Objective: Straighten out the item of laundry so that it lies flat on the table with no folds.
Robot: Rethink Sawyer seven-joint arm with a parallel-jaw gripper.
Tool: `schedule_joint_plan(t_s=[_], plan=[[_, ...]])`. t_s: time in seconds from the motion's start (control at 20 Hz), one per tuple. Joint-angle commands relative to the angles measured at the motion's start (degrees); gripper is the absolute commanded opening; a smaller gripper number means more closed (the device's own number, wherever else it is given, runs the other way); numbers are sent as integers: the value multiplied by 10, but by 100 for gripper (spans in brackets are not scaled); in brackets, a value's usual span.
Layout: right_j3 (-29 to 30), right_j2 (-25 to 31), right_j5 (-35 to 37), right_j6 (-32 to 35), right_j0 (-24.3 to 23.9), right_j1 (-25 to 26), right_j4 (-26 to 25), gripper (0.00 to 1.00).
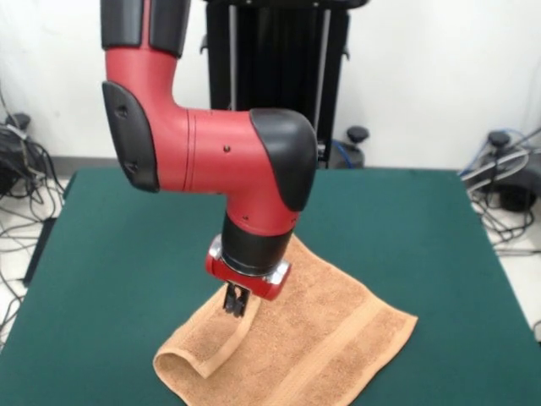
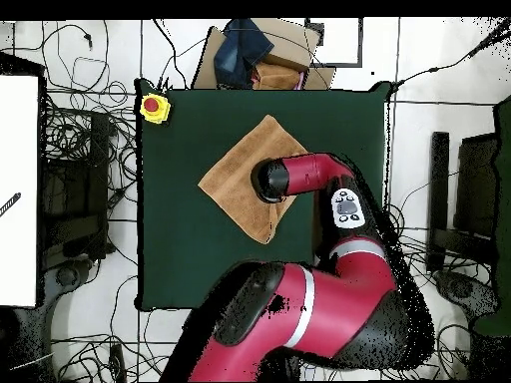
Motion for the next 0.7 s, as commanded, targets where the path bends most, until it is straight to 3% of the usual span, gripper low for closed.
schedule_joint_plan(t_s=[0.05, 0.35, 0.7], plan=[[31, 27, 29, -24, 18, -3, 18, 0], [-44, 13, 16, 4, 37, 60, 4, 0], [-99, 4, 35, 45, 68, 92, 25, 0]])
